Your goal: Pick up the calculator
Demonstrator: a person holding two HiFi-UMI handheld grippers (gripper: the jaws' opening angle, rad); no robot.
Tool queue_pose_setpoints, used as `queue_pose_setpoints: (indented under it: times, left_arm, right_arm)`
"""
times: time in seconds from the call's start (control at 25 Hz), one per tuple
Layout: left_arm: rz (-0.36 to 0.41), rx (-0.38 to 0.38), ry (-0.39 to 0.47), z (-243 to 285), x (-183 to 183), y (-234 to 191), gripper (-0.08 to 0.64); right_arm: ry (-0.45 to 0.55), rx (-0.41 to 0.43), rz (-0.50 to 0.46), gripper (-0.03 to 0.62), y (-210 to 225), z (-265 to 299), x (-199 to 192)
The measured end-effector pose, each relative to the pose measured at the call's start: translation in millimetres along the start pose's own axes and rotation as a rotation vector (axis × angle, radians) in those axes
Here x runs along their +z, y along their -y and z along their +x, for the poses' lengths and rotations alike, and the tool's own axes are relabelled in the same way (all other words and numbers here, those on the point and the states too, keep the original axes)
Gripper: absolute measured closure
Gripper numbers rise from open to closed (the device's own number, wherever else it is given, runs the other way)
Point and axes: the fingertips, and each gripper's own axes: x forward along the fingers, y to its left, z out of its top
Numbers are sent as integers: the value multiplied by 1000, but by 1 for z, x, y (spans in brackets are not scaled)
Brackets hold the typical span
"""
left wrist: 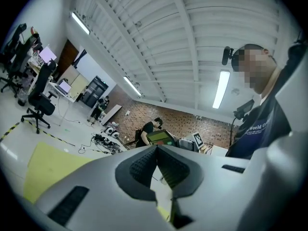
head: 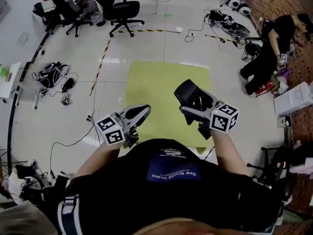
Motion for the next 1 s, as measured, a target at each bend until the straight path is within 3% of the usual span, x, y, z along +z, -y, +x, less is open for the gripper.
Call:
queue_pose_setpoints:
  times: [0.24, 0.56, 0.8, 1.0]
  left_arm:
    - [35, -19, -30, 19, -7, 29, 554]
    - [110, -49, -20, -9, 23, 25, 554]
    - [114, -45, -12, -44, 49, 0, 554]
    - [117, -44, -17, -49, 47, -5, 554]
  right_arm:
    - [95, 52, 94, 26, 0, -39, -6]
    - [237, 30, 164, 26, -12, -40, 10]
    - [262, 21, 197, 26, -26, -2, 23]
    - [261, 18, 188, 26, -26, 7, 22]
